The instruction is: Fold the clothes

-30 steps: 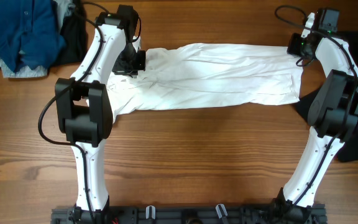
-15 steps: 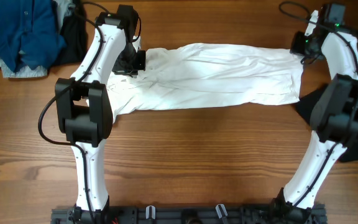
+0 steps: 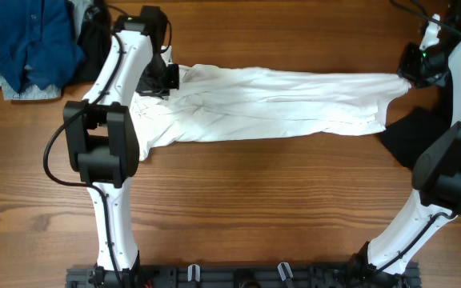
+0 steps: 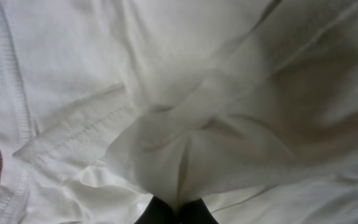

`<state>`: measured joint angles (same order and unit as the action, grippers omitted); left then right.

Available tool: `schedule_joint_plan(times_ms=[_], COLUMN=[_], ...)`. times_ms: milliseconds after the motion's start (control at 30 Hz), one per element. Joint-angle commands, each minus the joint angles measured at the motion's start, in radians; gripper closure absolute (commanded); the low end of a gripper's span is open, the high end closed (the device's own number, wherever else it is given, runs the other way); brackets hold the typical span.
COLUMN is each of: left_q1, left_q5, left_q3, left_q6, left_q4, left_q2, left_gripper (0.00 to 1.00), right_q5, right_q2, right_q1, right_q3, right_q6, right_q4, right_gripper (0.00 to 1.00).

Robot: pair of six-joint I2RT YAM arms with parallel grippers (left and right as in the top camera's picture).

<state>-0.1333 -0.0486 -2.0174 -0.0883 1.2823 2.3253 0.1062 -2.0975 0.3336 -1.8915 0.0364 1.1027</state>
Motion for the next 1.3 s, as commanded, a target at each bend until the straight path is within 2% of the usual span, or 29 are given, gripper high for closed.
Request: schedule_joint_plan(times_ms=[0,100,133,200,300,500,667,800,900,1000,1267], left_q1=[0.026,0.028,0.028,0.028,0.028,0.028,0.032,0.042,0.058,0.073,0.109], left_q5=[0.016,0.016,0.017,0.017,0.017,0.017,0.017,0.017,0.017,0.017,0.016], left_q3=[0.006,0.006,0.006,0.006,0.006,0.006,0.006,0.006,0.006,0.006,0.006], left_q6=[-0.002,-0.002,-0.002,-0.002,-0.002,-0.002,-0.002,-0.002,-0.002,-0.002,-0.002], left_q4=[0.003,0.003,0.003,0.004,0.005,0.008,-0.007,-0.013,-0.013,-0.019,-0.021], left_q2=[-0.003,-0.003,-0.003,-0.003,-0.003,-0.003,-0.003,-0.003,-0.003,-0.003,-0.003], left_gripper=[0.96,0.96,0.96,0.96,0.96,0.96,0.93,0.81,0.65,0.51,0.37], right_q5=[0.027,0.033,0.043,0.072,0.103,0.093,0.091,0.058,0.051,0.048,0.008], right_q2=[-0.006,-0.006,-0.006,-0.006,-0.006,-0.006,-0.006,-0.006,-0.006,-0.006,-0.006], right_q1=[0.014,0.013,0.013,0.012,0.011,0.016,0.018,0.018,0.018,0.018,0.018], right_q3=[0.054,0.094,0.105,0.123,0.148,0.209,0.310,0.373,0.420,0.470,0.578], right_q6=[0.019,0.019,0.019,0.018,0.019,0.008,-0.099,-0.110,-0.113,-0.103,-0.085], right_q4=[0.006,-0.031,-0.046,-0.072,-0.094,-0.097,-0.207,-0.309,-0.387,-0.447,-0.529], right_gripper=[0.96,0.92,0.85,0.60,0.37,0.20,0.19,0.19,0.20,0.28,0.38])
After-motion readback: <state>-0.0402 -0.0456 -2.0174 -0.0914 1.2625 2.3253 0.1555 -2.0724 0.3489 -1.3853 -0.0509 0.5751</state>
